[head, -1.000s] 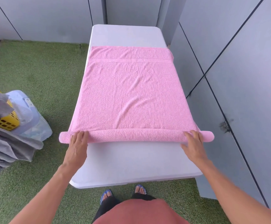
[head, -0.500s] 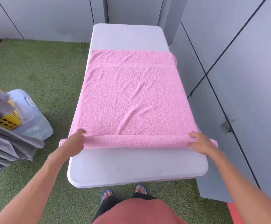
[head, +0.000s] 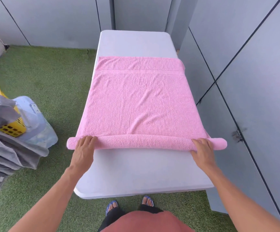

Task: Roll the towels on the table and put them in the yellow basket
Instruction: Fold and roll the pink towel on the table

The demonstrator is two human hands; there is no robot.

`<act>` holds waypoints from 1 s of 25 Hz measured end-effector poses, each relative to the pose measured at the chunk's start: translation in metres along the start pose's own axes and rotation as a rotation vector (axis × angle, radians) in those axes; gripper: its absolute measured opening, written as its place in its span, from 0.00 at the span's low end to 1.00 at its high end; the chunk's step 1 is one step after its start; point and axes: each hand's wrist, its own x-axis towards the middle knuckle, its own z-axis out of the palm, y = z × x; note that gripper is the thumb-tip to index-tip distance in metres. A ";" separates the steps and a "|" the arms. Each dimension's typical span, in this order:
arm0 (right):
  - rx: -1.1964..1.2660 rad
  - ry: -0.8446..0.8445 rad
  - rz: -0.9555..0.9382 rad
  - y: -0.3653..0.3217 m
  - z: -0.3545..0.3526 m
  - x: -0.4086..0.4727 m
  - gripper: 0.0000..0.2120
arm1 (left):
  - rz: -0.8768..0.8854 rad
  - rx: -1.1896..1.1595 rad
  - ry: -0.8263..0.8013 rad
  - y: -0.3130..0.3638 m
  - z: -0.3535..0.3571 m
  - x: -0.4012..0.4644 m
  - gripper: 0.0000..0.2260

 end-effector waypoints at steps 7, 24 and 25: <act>0.071 -0.304 -0.002 0.004 -0.038 -0.006 0.18 | -0.077 -0.094 -0.483 -0.014 -0.019 0.016 0.22; -0.067 0.065 -0.039 -0.006 -0.004 -0.009 0.21 | -0.032 -0.057 -0.058 -0.007 -0.009 0.001 0.18; -0.070 0.026 -0.035 -0.004 -0.006 -0.003 0.19 | -0.050 -0.048 -0.094 -0.007 -0.015 0.009 0.16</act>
